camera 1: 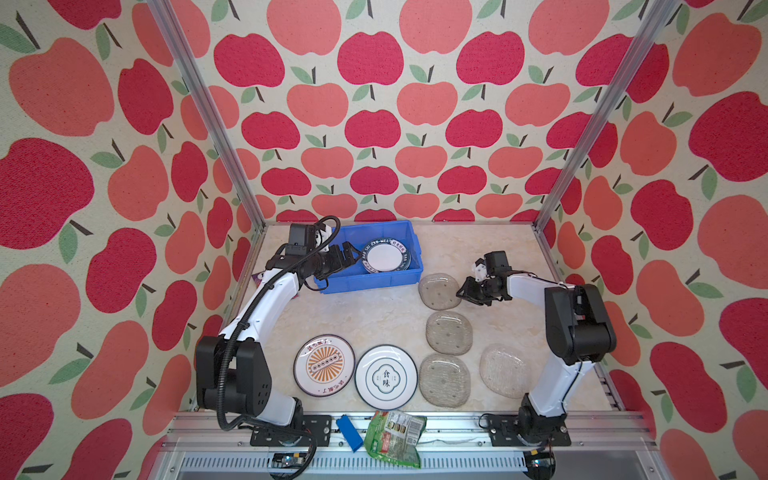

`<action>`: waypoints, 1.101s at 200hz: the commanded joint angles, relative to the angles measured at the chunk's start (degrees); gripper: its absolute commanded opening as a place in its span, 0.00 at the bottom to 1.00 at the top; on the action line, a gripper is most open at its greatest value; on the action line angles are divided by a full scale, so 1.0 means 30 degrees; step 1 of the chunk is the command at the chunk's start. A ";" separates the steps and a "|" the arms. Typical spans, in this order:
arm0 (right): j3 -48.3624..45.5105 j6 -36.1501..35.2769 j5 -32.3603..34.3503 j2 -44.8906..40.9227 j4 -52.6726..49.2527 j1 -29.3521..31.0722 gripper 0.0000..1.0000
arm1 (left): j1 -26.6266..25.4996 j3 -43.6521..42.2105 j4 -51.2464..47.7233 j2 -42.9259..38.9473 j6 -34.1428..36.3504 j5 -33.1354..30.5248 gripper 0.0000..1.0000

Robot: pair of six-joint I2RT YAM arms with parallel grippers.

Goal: Place the plates into the plastic bin on the countertop
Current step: 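Grip the clear glass plate's rim with the right gripper and lift it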

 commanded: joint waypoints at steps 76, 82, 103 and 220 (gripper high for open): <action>0.0501 0.0716 -0.0342 0.1120 0.0397 0.0157 0.21 | 0.0959 -0.0677 0.0742 -0.0261 0.0050 0.0284 1.00; 0.0528 0.0756 -0.0346 0.1150 0.0425 0.0157 0.19 | 0.1007 -0.0671 0.0751 -0.0232 0.0050 0.0312 1.00; 0.0550 0.0849 -0.0301 0.1194 0.0481 0.0164 0.18 | 0.1180 -0.0707 0.0766 -0.0176 0.0110 0.0371 1.00; 0.0901 -0.0910 0.1904 -0.1140 -0.3068 -0.0843 0.00 | 0.1813 0.0452 0.0397 0.0285 0.0460 0.0348 1.00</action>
